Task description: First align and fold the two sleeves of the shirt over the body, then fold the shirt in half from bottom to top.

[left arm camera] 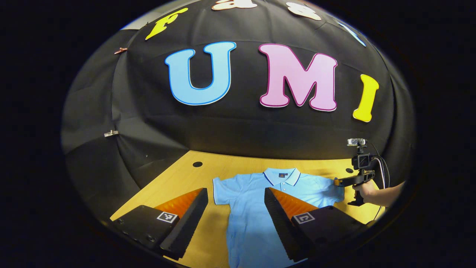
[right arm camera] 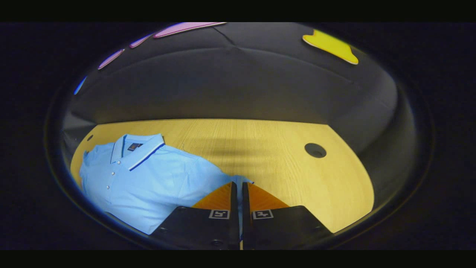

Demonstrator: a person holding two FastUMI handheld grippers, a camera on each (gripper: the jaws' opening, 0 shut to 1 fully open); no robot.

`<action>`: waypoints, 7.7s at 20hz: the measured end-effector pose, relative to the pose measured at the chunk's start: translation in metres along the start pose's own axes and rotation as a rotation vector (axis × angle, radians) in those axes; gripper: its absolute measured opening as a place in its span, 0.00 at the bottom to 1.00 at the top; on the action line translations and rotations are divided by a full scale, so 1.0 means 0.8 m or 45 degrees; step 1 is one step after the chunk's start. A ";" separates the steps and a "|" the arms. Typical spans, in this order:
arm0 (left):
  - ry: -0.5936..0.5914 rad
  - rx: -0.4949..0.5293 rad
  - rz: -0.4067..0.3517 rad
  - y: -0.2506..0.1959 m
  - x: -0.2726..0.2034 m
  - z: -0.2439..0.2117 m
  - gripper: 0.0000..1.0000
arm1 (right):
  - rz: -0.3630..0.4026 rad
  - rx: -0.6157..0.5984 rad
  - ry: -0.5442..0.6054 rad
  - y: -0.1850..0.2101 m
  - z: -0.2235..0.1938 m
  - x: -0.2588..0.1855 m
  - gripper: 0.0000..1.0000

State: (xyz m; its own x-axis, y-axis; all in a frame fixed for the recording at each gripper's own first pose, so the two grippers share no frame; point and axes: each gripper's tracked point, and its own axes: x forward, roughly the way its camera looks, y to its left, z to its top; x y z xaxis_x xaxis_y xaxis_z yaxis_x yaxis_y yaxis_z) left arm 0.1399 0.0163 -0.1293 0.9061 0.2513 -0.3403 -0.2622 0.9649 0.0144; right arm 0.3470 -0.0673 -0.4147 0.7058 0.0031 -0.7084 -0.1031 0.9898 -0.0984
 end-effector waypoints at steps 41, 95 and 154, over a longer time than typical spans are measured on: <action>0.244 -0.137 -0.013 0.103 0.378 -0.152 0.95 | 0.242 0.193 -0.202 0.062 -0.042 -0.253 0.99; 0.454 0.114 -0.377 0.009 -0.092 -0.319 0.97 | 0.346 0.232 0.081 0.218 -0.285 -0.473 0.98; 0.289 -0.043 -0.363 -0.133 0.384 -0.029 0.06 | 0.429 0.147 -0.329 0.227 0.211 -0.066 0.10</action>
State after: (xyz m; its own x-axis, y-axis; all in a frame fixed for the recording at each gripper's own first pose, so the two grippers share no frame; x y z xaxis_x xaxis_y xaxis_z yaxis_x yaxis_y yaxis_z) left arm 0.4388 -0.0110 -0.2569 0.8485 -0.0547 -0.5264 -0.0238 0.9897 -0.1412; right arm 0.4095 0.1367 -0.2774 0.7998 0.3492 -0.4883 -0.2887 0.9369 0.1970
